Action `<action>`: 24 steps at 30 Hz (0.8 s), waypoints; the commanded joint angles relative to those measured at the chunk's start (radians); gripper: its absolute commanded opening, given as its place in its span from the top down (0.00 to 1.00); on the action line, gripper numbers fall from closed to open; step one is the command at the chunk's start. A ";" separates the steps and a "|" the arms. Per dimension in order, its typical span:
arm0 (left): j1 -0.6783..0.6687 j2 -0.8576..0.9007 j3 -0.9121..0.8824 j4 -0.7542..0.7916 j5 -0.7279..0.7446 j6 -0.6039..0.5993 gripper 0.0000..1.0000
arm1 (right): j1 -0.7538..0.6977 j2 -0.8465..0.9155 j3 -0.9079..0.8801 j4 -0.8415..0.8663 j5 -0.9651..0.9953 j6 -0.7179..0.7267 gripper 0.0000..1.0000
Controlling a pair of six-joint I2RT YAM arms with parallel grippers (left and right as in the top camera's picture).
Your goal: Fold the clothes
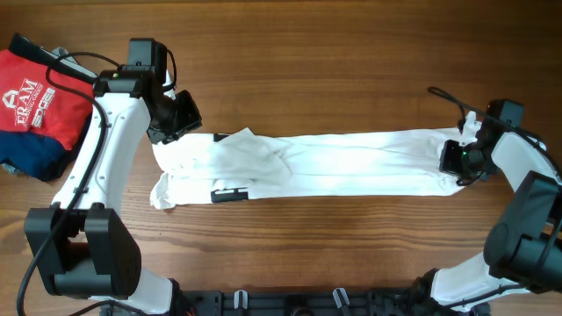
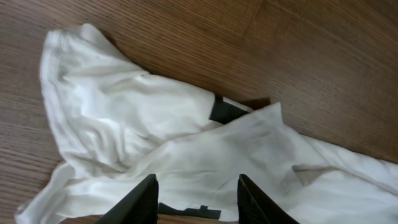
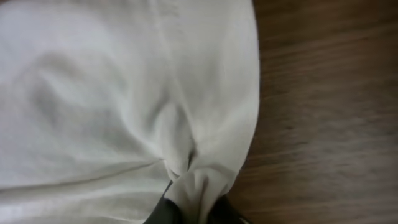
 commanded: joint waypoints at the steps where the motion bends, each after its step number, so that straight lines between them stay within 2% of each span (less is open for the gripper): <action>1: -0.003 -0.008 0.003 -0.011 0.011 0.009 0.59 | -0.047 0.032 0.084 -0.072 0.272 0.172 0.96; 3: -0.003 -0.008 0.003 -0.014 0.011 0.009 0.59 | -0.089 0.032 0.180 -0.159 0.278 0.220 0.96; 5: -0.003 -0.008 0.003 -0.014 0.011 0.009 0.59 | -0.097 0.031 0.259 -0.220 0.205 0.220 0.96; 9: -0.003 -0.008 0.003 -0.013 0.011 0.009 0.59 | -0.045 0.002 0.373 -0.307 0.137 0.215 0.96; 12: -0.003 -0.008 0.003 -0.013 0.011 0.009 0.59 | 0.044 -0.026 0.374 -0.310 0.138 0.186 0.96; 19: -0.003 -0.008 0.003 -0.013 0.011 0.009 0.59 | 0.356 -0.026 0.369 -0.362 0.202 0.179 0.95; 24: -0.003 -0.008 0.003 -0.014 0.011 0.009 0.59 | 0.496 -0.026 0.352 -0.374 0.198 0.185 0.94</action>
